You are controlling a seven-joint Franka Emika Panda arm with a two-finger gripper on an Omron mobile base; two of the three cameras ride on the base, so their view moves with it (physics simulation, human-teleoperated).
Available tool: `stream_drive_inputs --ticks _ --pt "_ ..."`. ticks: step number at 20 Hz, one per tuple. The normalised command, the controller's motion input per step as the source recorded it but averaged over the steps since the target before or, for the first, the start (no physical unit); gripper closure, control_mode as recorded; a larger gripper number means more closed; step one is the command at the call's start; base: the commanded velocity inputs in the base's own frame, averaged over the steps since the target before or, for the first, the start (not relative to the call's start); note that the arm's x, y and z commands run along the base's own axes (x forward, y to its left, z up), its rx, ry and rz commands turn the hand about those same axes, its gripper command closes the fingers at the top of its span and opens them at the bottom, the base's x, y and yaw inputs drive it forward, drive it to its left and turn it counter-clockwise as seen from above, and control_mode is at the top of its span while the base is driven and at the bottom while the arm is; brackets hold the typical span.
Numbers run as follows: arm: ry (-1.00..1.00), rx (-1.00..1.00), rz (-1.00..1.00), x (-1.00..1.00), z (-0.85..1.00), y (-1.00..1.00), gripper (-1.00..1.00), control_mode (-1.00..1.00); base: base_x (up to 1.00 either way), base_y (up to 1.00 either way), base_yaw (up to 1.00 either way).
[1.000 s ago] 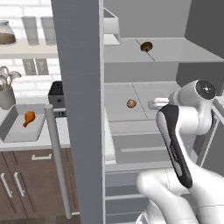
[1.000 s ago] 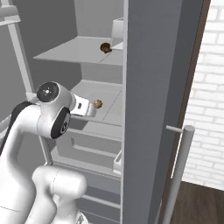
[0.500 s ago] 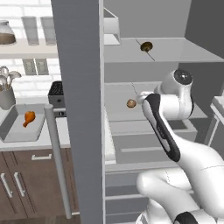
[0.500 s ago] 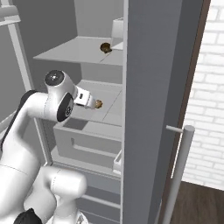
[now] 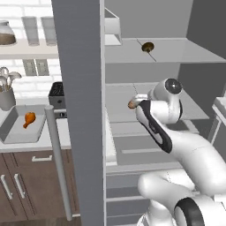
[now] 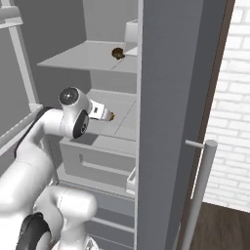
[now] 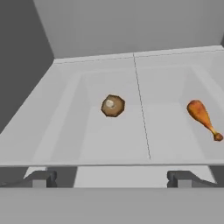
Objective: Place one mushroom and one chicken drumstick in each tupperware on the nearby counter, to pack two identical lunches.
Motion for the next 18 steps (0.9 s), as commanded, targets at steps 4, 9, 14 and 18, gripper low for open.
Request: stream_drive_inputs --ticks 4,9,14,18 --pt "0.04 0.0 -0.05 0.78 0.0 0.0 -1.0 -1.0 0.0 0.0 0.0" --pt "0.04 0.0 -0.03 0.69 -0.33 0.02 -1.0 -1.0 0.0 0.0 0.0" --pt "0.08 0.0 0.0 0.41 -0.34 0.06 -1.0 -1.0 0.0 0.0 0.0" --pt "0.1 -0.04 0.0 0.47 -0.34 0.06 -1.0 -1.0 0.0 0.0 0.0"
